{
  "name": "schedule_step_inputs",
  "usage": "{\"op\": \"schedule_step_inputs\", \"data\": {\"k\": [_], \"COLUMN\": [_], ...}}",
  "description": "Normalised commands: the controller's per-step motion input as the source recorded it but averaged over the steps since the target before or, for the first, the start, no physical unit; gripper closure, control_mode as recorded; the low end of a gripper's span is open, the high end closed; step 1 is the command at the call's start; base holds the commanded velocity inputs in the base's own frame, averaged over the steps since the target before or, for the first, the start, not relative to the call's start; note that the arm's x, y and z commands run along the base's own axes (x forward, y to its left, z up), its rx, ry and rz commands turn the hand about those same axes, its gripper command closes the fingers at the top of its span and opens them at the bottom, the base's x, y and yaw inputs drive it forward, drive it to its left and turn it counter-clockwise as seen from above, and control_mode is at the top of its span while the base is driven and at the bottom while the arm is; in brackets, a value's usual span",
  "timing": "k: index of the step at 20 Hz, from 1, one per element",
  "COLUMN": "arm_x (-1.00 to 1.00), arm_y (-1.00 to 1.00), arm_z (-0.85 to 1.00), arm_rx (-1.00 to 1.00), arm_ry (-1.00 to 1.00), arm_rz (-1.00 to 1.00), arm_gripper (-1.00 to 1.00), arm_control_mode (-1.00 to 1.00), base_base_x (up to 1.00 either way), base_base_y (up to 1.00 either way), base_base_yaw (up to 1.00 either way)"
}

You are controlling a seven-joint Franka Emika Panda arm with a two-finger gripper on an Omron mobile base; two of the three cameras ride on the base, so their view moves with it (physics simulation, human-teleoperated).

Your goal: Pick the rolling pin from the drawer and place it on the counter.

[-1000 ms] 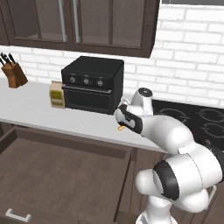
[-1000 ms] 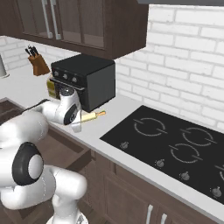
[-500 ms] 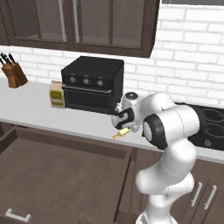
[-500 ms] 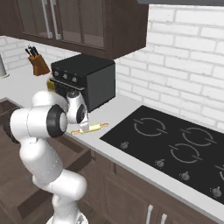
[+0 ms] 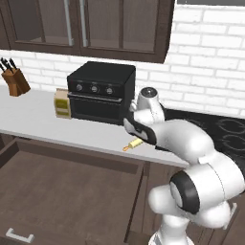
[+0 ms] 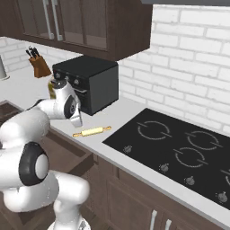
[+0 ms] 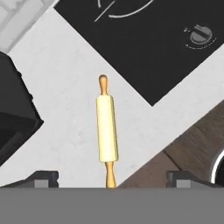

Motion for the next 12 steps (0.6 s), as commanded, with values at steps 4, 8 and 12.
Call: {"op": "schedule_step_inputs", "data": {"k": [4,8,12], "arm_x": [-1.00,-1.00,-1.00], "arm_y": [-0.37,-0.28,-0.24], "arm_z": [1.00,1.00,1.00], "arm_rx": [0.06,0.07,0.02], "arm_ry": [-0.19,-0.27,-0.49], "arm_rz": [-0.02,0.00,0.00], "arm_gripper": [-1.00,-1.00,-1.00], "arm_control_mode": [-1.00,-1.00,-1.00], "base_base_x": [0.00,0.00,0.00], "base_base_y": [0.00,0.00,0.00], "base_base_yaw": [0.00,0.00,0.00]}}
